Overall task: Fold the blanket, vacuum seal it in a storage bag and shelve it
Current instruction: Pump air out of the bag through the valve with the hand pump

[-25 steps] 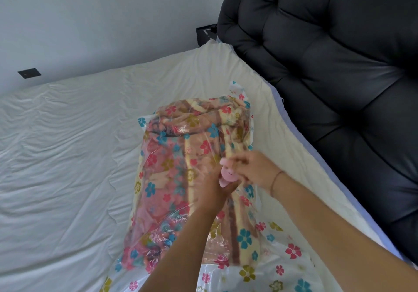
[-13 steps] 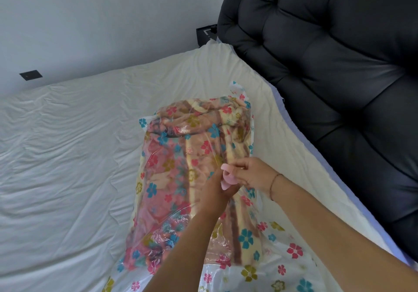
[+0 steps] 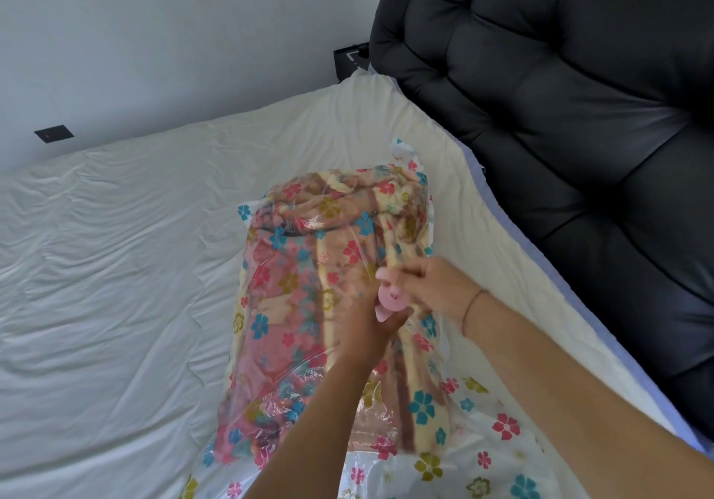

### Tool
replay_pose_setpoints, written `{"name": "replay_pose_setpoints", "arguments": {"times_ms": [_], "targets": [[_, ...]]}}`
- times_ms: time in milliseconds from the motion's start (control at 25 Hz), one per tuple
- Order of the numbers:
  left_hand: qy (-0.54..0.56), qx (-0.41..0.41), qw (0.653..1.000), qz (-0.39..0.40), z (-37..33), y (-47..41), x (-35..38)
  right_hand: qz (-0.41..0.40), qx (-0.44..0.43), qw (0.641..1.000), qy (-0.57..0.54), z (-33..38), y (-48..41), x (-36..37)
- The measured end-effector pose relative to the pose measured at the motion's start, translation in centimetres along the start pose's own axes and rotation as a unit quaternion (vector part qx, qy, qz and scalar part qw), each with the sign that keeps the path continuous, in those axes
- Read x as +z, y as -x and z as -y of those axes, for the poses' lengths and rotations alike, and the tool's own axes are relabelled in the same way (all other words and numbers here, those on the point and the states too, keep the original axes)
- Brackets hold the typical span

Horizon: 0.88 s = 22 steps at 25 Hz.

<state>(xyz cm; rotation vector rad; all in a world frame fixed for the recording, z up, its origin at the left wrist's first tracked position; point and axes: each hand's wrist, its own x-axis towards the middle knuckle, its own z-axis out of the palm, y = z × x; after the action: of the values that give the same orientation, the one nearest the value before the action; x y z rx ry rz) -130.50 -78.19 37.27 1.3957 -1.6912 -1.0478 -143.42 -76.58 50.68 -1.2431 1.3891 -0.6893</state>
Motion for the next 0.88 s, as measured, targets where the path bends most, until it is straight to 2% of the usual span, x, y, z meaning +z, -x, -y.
{"name": "replay_pose_setpoints", "arguments": {"times_ms": [160, 240, 360, 400, 600, 680, 800, 880], "targets": [[0.005, -0.018, 1.0, 0.004, 0.0, -0.2, -0.4, 0.013, -0.104, 0.991, -0.083, 4.6, 1.4, -4.1], [0.002, -0.019, 1.0, 0.004, -0.1, -0.1, -0.1, 0.007, -0.076, 0.995, -0.069, 2.8, 0.8, -3.3], [-0.003, -0.002, 1.0, 0.003, 0.1, 0.1, 0.3, -0.008, 0.026, 0.999, -0.018, -0.9, -0.5, 0.5], [0.0, -0.002, 1.0, 0.002, 0.0, 0.2, 0.3, -0.013, 0.027, 1.0, -0.01, -0.9, -0.4, 0.5], [-0.001, -0.012, 1.0, 0.005, -0.2, -0.1, -0.1, -0.015, -0.116, 0.989, -0.085, 4.7, 1.9, -4.1], [-0.001, -0.012, 1.0, 0.007, -0.2, -0.1, 0.0, -0.024, -0.09, 0.993, -0.067, 2.7, 1.3, -2.9], [-0.008, 0.003, 1.0, 0.009, 0.1, 0.1, 0.3, -0.034, 0.014, 0.999, -0.009, -1.2, -0.3, 1.3], [0.0, 0.003, 1.0, 0.001, 0.0, 0.1, 0.1, -0.044, -0.022, 0.999, 0.004, -0.2, -0.2, 0.4]]}}
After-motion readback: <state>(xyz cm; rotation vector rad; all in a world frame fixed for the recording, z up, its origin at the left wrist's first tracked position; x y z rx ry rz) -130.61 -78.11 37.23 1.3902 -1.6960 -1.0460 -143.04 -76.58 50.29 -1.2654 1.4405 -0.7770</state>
